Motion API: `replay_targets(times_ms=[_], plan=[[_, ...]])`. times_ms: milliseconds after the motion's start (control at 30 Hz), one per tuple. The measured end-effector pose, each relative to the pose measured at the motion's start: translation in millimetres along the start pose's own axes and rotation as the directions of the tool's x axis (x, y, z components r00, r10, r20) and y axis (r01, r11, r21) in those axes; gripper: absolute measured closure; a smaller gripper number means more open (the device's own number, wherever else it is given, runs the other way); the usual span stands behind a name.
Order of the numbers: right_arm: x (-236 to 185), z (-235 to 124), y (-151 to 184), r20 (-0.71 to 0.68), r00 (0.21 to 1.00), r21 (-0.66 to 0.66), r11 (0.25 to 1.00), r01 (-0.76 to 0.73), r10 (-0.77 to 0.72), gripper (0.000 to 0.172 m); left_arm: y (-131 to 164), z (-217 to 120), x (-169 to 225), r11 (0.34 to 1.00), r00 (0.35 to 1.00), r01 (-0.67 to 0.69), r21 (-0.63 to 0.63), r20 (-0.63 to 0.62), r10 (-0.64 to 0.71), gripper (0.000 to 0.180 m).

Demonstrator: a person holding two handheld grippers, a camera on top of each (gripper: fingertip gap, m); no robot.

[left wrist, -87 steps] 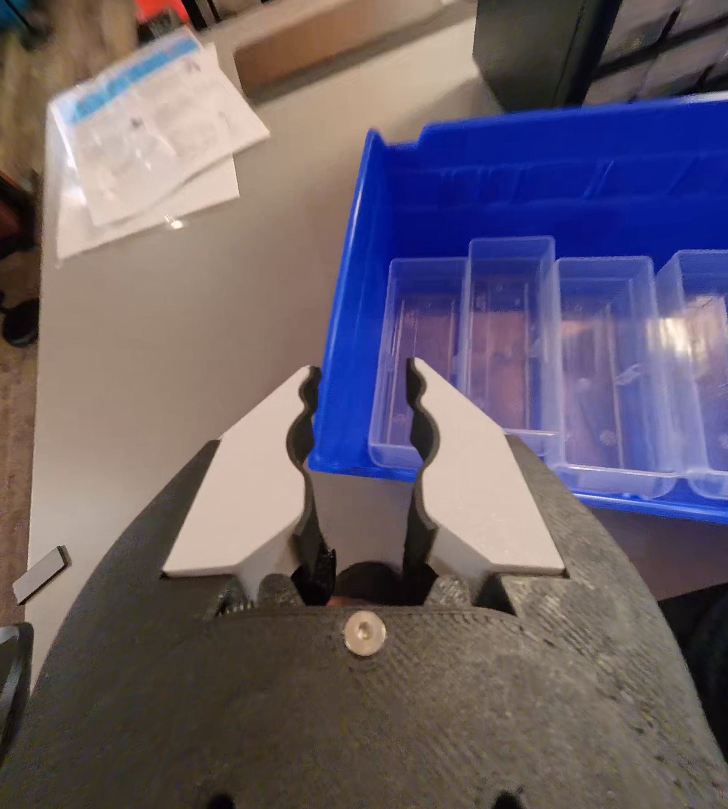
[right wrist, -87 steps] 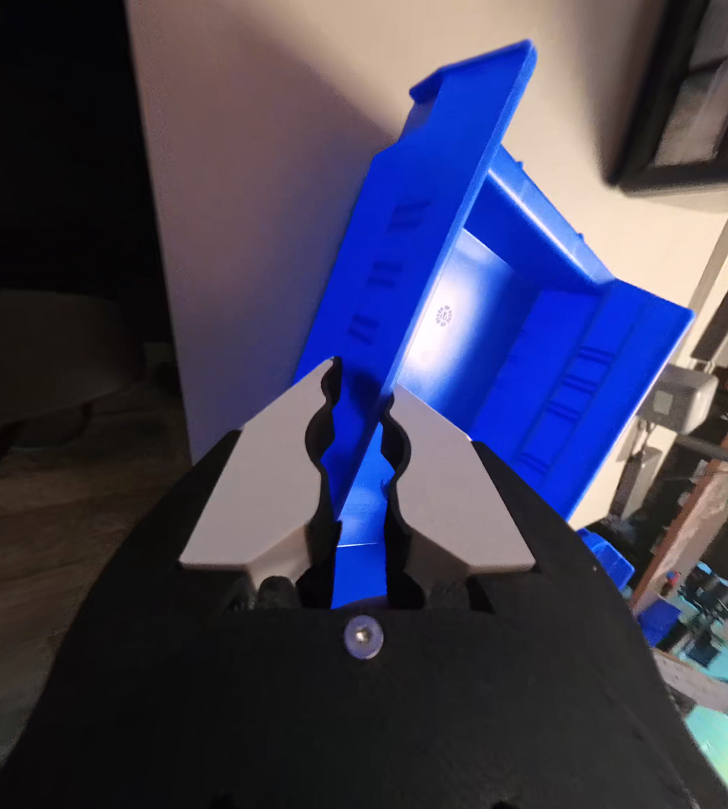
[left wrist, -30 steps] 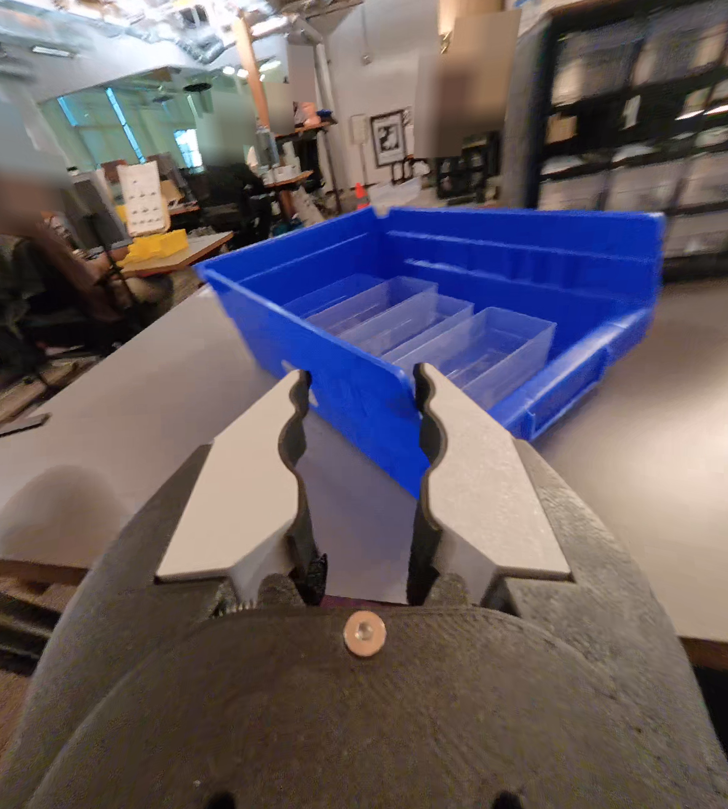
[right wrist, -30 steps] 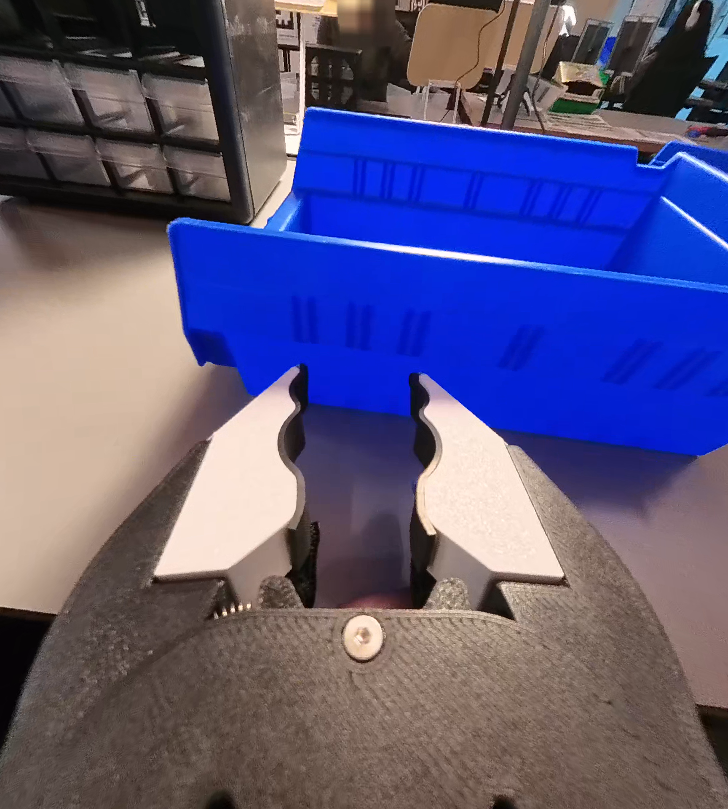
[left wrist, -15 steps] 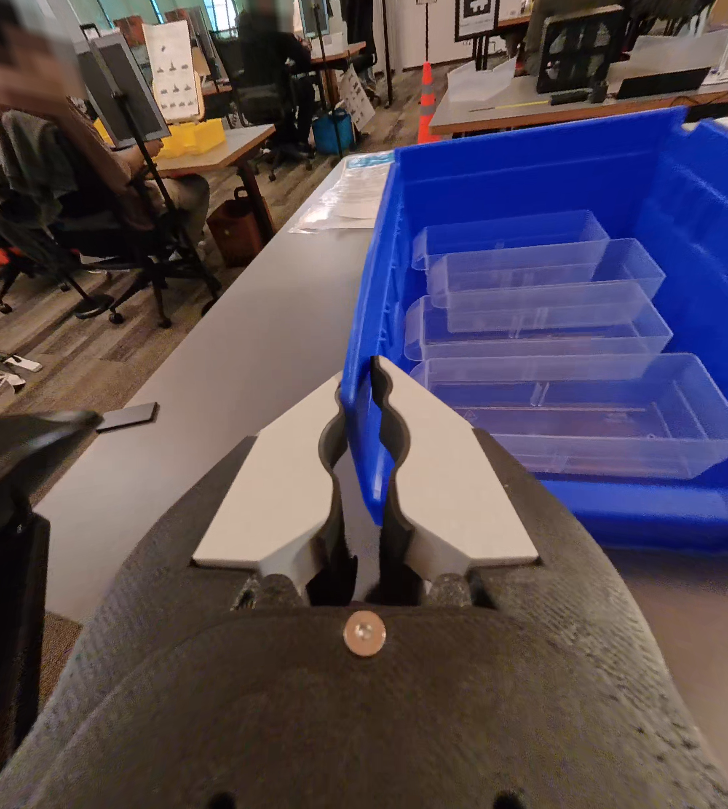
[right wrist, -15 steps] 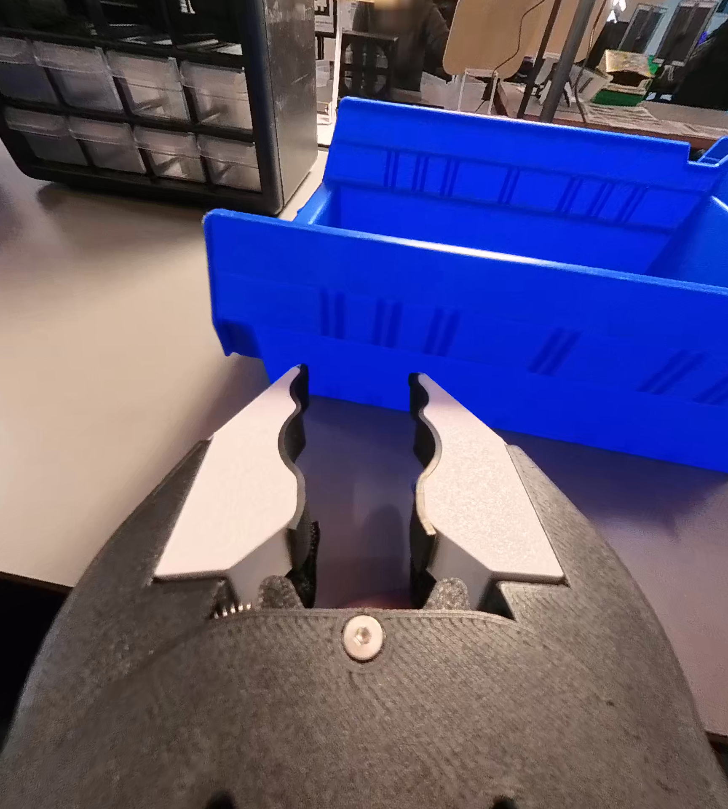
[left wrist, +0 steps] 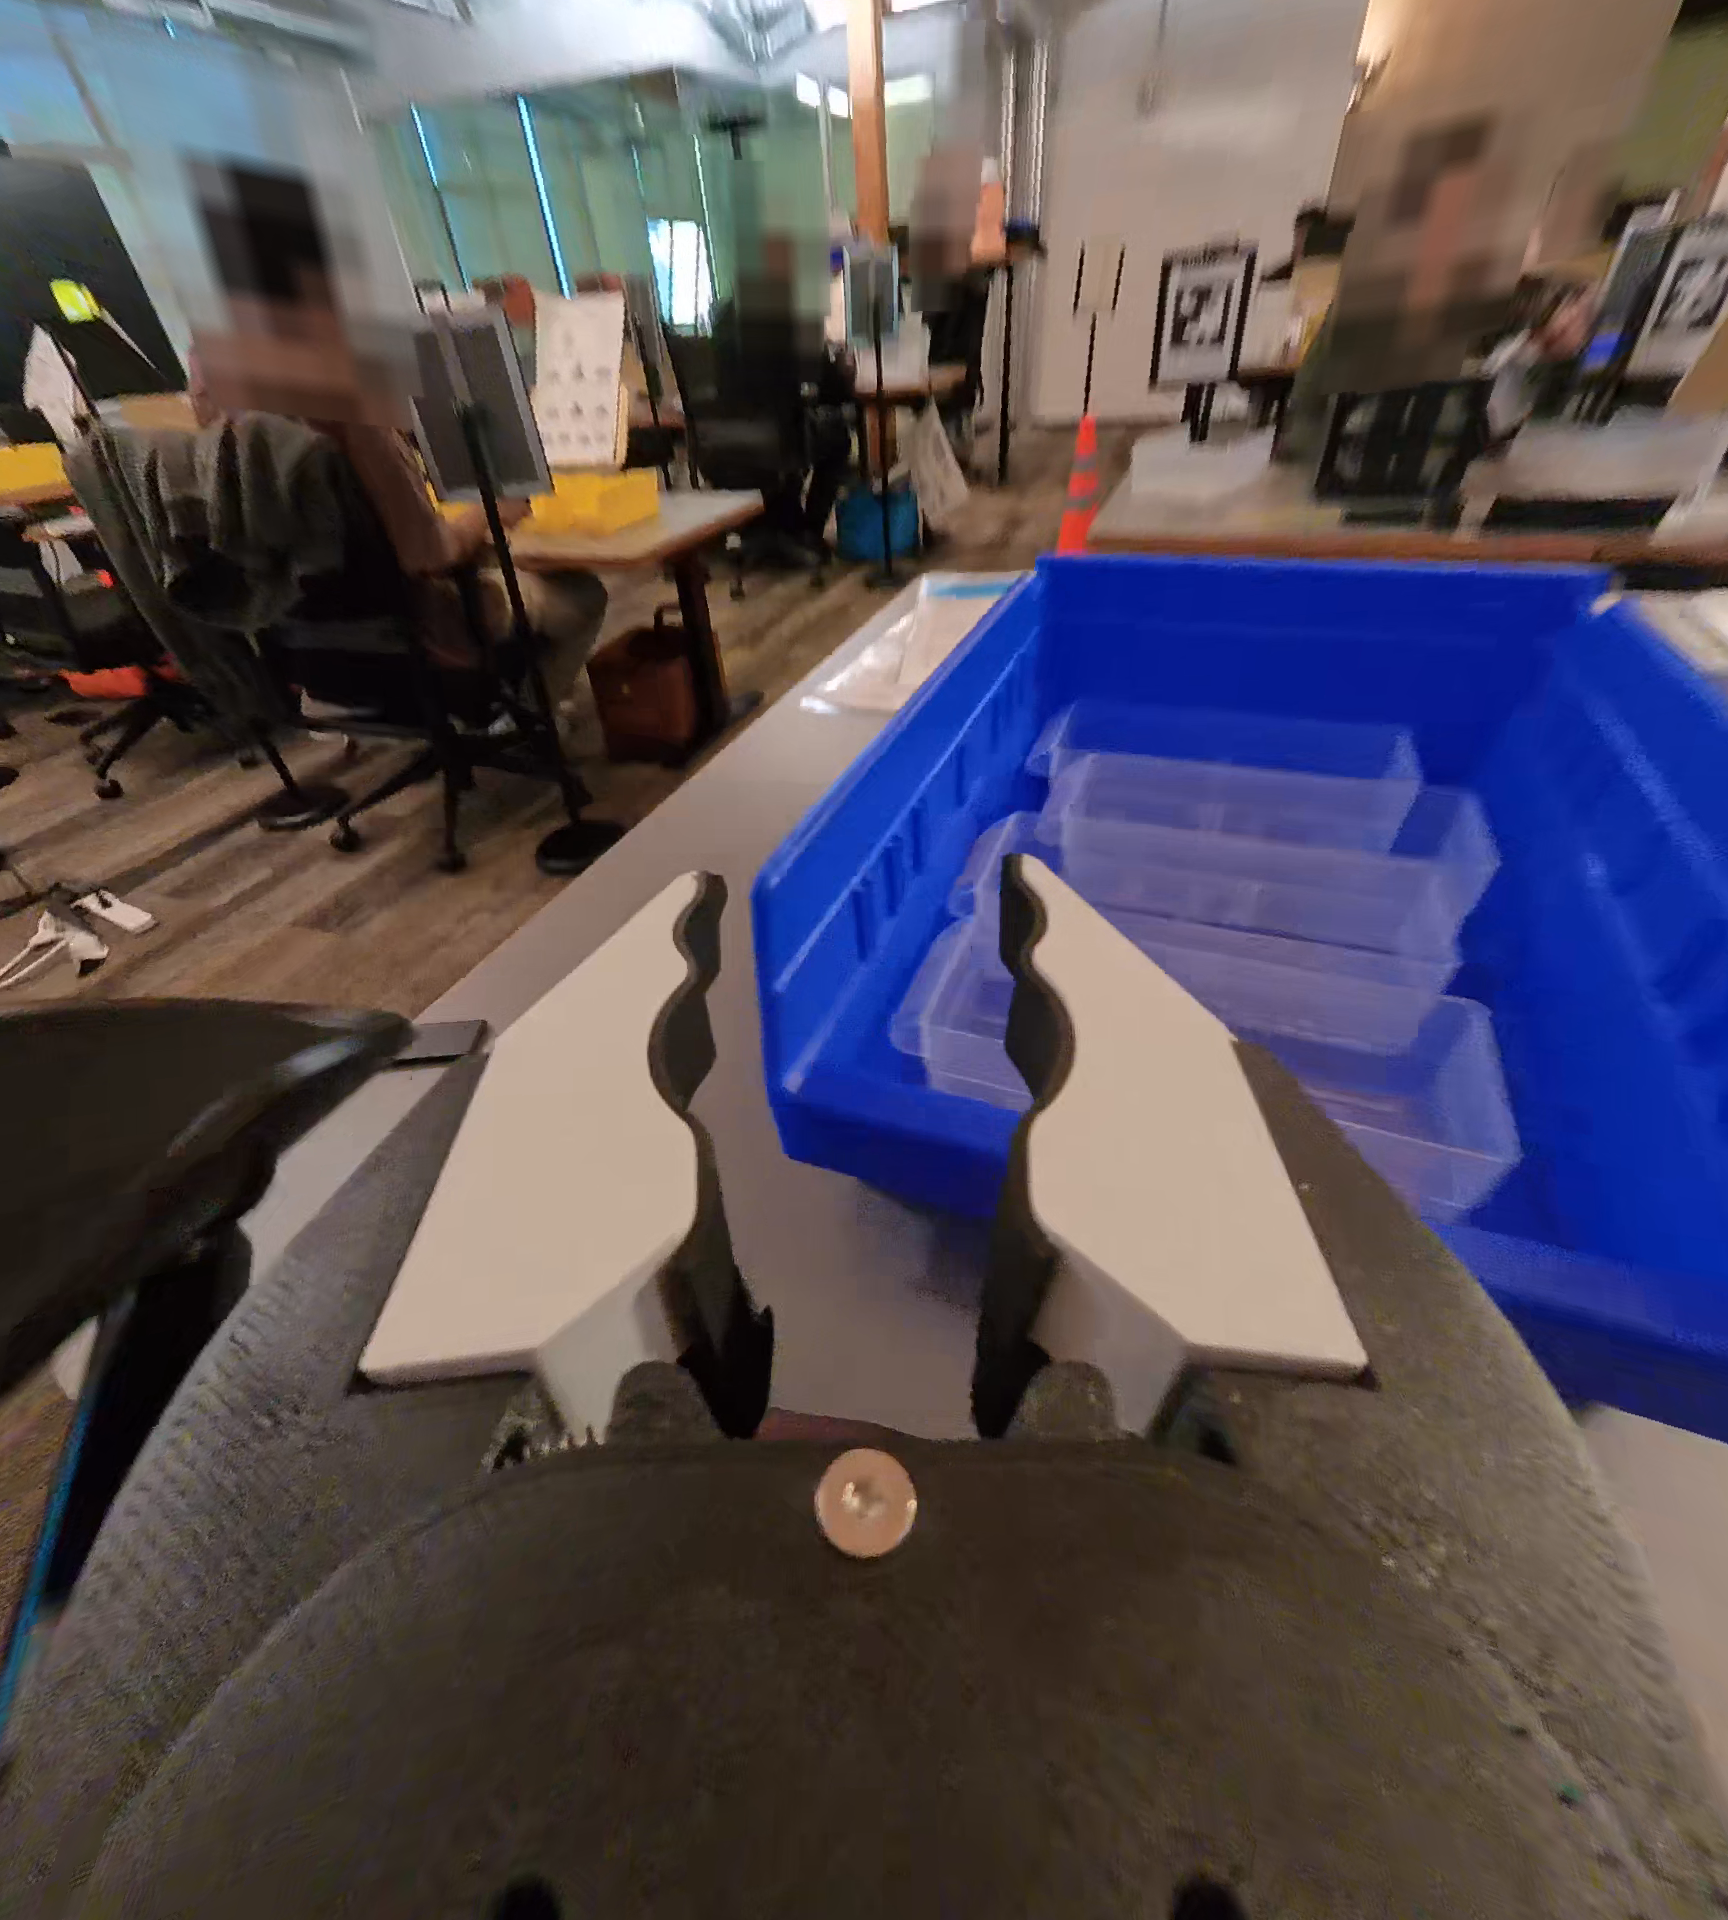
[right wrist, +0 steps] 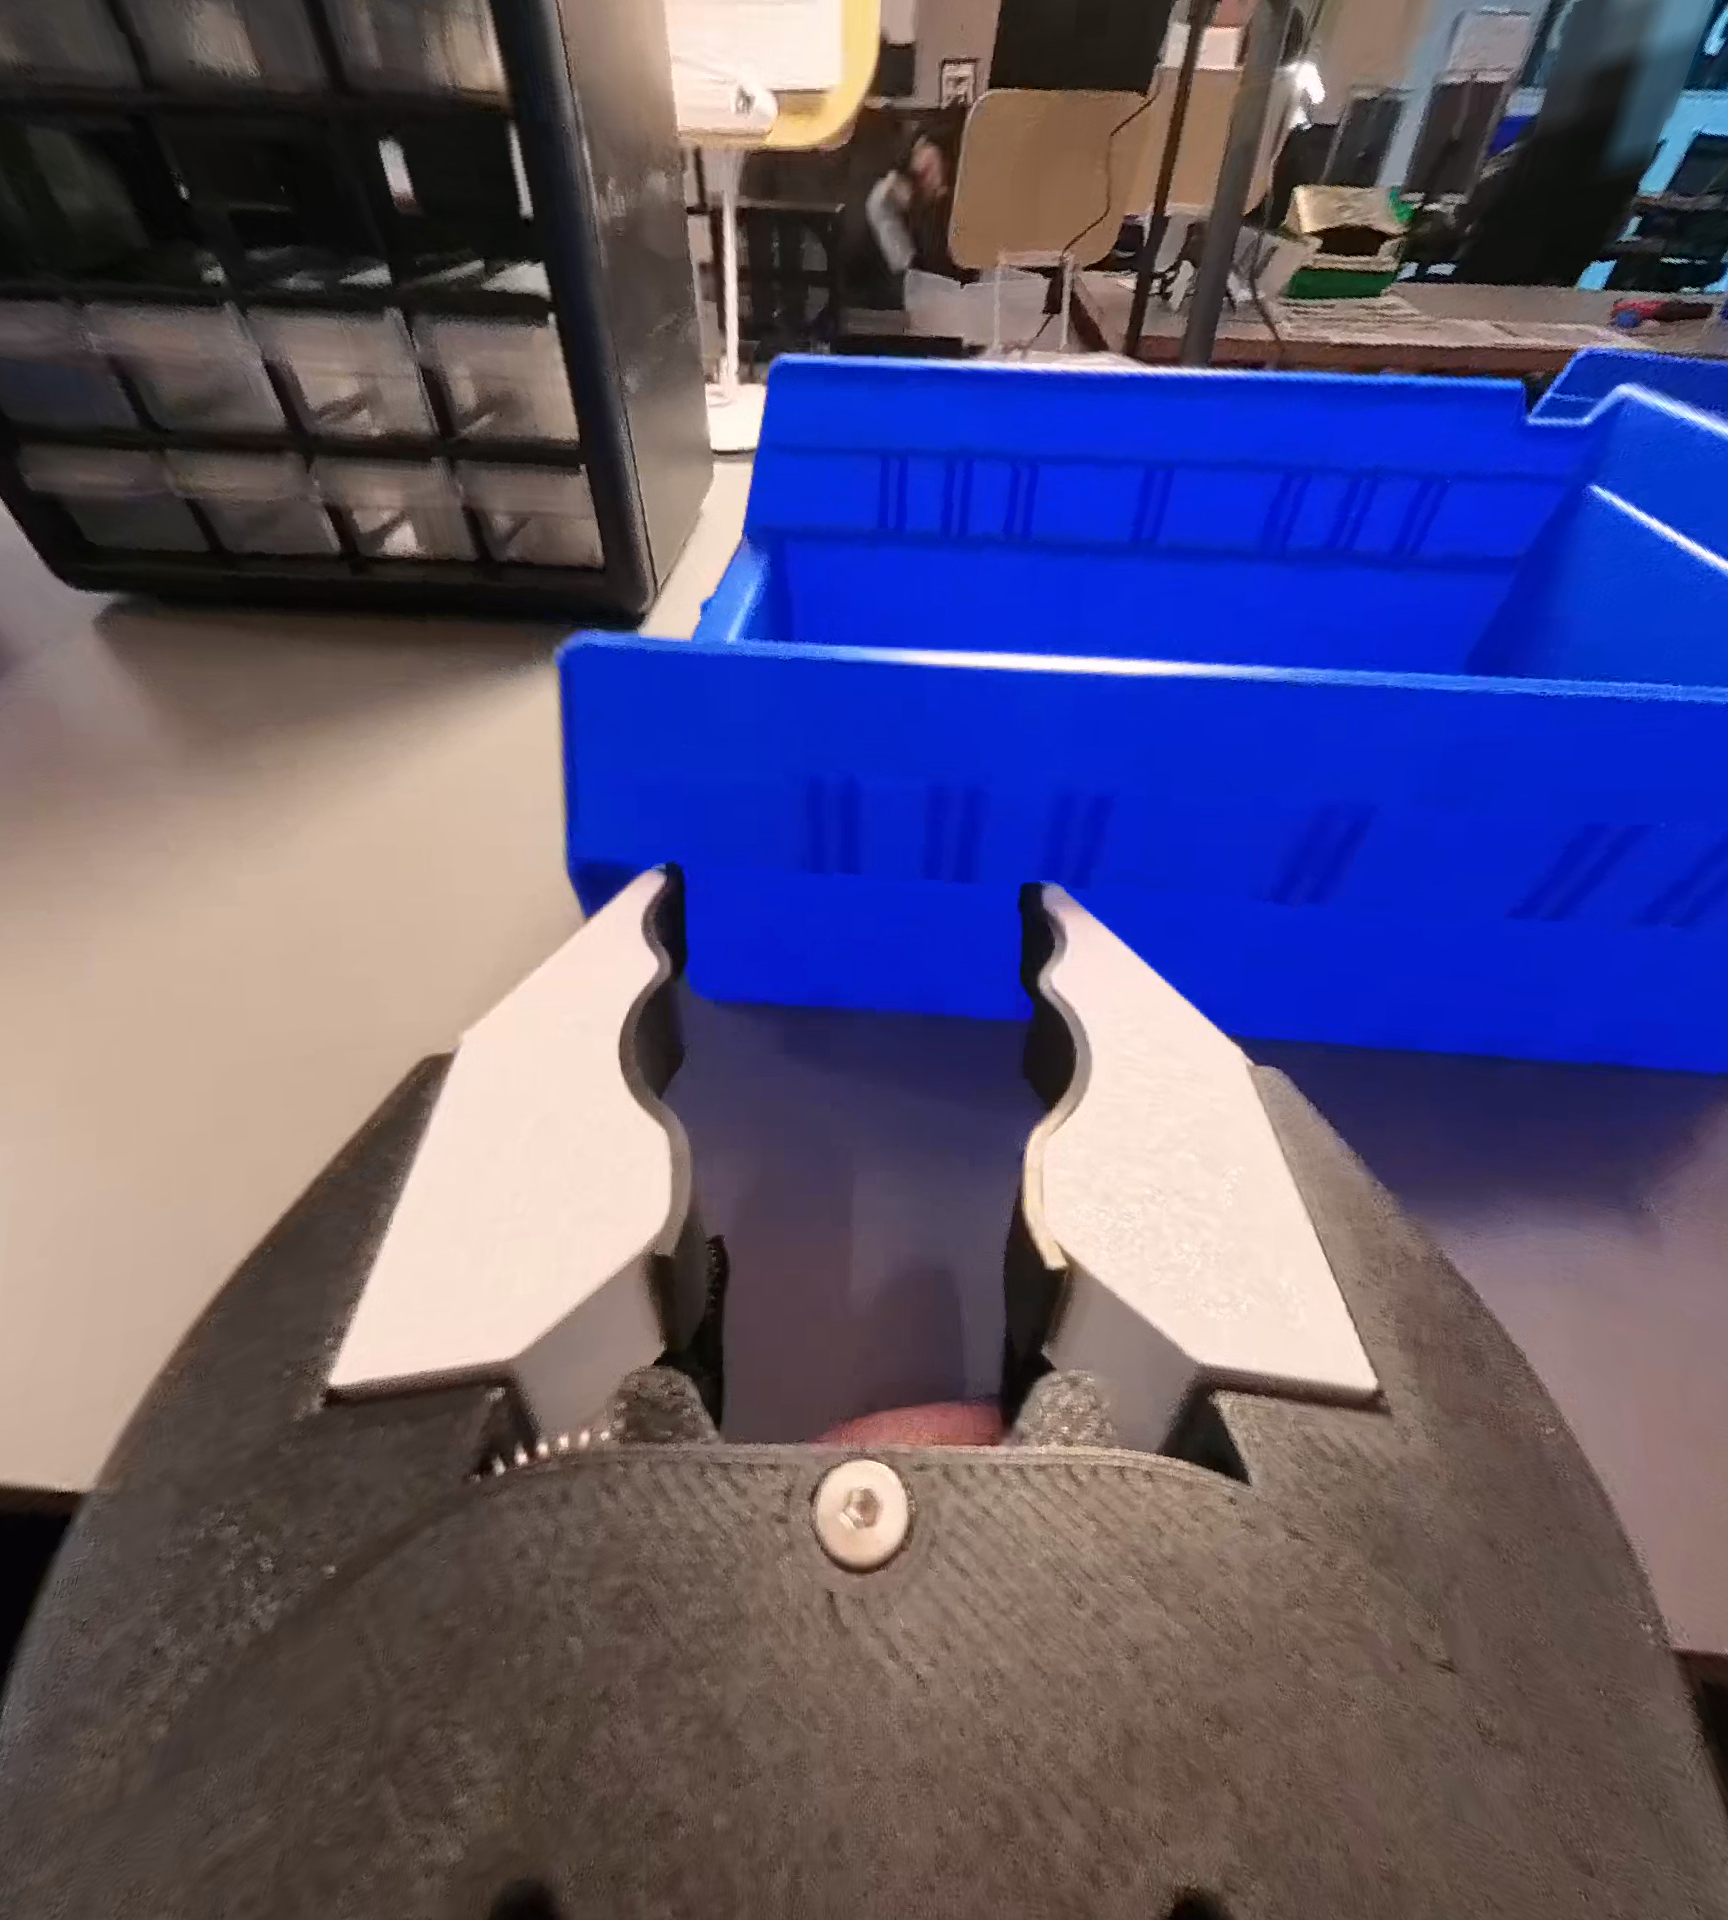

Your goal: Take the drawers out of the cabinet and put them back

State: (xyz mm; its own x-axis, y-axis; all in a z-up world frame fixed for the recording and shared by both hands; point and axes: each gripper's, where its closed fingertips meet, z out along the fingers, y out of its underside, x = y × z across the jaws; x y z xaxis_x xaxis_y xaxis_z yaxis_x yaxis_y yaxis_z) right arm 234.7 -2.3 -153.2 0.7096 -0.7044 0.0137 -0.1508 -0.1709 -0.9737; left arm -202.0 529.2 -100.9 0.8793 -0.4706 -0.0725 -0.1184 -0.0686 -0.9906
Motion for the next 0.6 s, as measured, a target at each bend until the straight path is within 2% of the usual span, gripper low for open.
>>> replay_targets(times_ms=[133,300,367,500,600], plan=[[-14.1,3.7,-5.0,-0.054,0.997,0.001,0.999,-0.049,0.049,0.086,-5.9,-38.2,38.7,0.990,0.996,0.065,0.126,-0.065,-0.058,0.124],[-9.9,11.8,-10.7,-0.133,0.984,0.012,0.993,-0.122,0.122,0.063,11.4,-47.2,90.9,0.992,0.988,0.048,0.115,-0.152,-0.030,0.124],[-10.9,16.0,-11.0,-0.160,0.983,-0.010,0.996,-0.092,0.089,0.059,15.8,-46.6,100.8,0.995,0.990,-0.005,0.103,-0.140,0.020,0.123],[-9.5,19.2,-9.5,-0.187,0.982,-0.046,0.998,-0.042,0.033,0.065,17.9,-47.6,112.3,0.993,0.986,-0.068,0.096,-0.146,0.082,0.124],[-3.0,17.6,-8.6,-0.179,0.984,-0.047,0.999,-0.020,0.011,0.072,21.5,-45.3,111.2,0.997,0.985,-0.041,0.071,-0.166,0.052,0.126]])
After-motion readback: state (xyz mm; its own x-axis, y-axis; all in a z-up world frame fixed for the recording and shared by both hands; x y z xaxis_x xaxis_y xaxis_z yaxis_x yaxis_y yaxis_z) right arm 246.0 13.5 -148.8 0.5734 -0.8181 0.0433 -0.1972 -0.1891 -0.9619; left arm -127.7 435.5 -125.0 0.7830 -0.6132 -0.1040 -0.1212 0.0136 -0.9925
